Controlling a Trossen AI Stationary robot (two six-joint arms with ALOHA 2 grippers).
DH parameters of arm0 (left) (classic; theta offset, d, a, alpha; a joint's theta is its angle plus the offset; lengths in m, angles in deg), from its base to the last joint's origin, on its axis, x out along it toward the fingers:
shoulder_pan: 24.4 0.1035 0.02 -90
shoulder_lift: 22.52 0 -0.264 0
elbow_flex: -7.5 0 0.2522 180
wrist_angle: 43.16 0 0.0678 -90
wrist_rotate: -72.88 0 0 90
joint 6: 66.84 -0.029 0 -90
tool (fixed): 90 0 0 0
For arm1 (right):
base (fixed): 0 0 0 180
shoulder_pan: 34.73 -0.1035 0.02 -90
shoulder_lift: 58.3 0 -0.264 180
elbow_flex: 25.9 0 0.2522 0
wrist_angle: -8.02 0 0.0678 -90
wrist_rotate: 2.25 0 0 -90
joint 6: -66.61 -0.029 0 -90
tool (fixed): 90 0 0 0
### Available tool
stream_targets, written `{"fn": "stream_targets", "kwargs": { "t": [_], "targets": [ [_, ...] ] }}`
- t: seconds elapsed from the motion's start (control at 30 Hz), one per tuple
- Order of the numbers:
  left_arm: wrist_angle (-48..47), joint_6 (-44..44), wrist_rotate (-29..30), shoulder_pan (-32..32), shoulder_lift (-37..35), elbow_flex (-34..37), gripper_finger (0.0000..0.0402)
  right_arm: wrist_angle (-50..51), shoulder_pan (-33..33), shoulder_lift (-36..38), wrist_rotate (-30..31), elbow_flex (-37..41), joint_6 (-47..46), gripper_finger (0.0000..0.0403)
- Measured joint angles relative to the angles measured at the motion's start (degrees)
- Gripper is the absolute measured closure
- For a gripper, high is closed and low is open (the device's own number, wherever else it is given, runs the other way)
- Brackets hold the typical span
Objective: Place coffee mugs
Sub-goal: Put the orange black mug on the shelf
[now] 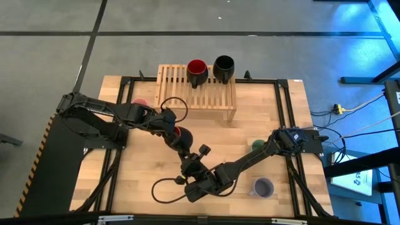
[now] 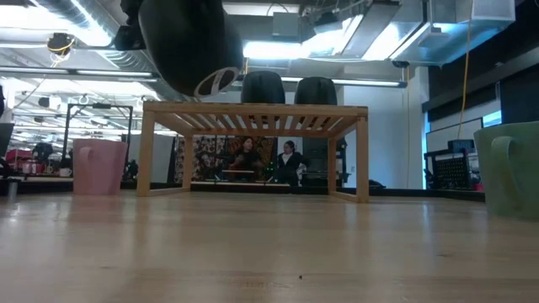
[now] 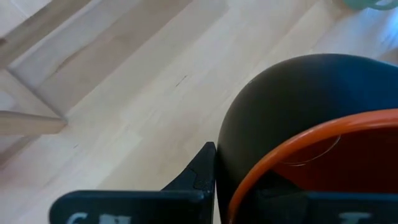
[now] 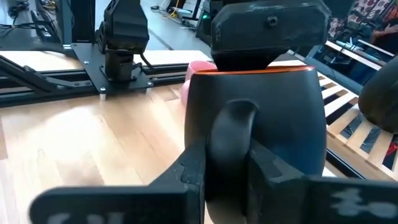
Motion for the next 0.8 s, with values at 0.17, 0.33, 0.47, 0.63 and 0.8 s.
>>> {"fn": "stream_targets", "kwargs": {
  "t": [0.17,0.33,0.47,0.63,0.8],
  "targets": [
    [0.1,-1.4,1.0,-0.2,-0.1,0.0,0.0362,-0.1,-0.1,0.0,-0.6,0.0,-1.1,0.0358],
    [-1.2,-2.5,0.6,-0.2,-5.4,-0.2,0.0320,-0.2,-0.3,-0.2,-2.1,-1.4,-1.6,0.0358],
    [-5.8,-4.0,1.3,-0.2,-13.1,-3.7,0.0303,-0.2,-0.4,-0.2,-1.1,-4.4,-0.3,0.0358],
    [-6.7,-10.6,1.1,-1.4,-22.2,-9.0,0.0300,-1.2,0.5,-0.2,-1.1,-7.6,1.0,0.0358],
    [-5.5,-17.6,1.1,-3.4,-29.9,-10.3,0.0300,-7.1,4.0,-0.2,1.3,-8.4,2.9,0.0358]
  ]
}}
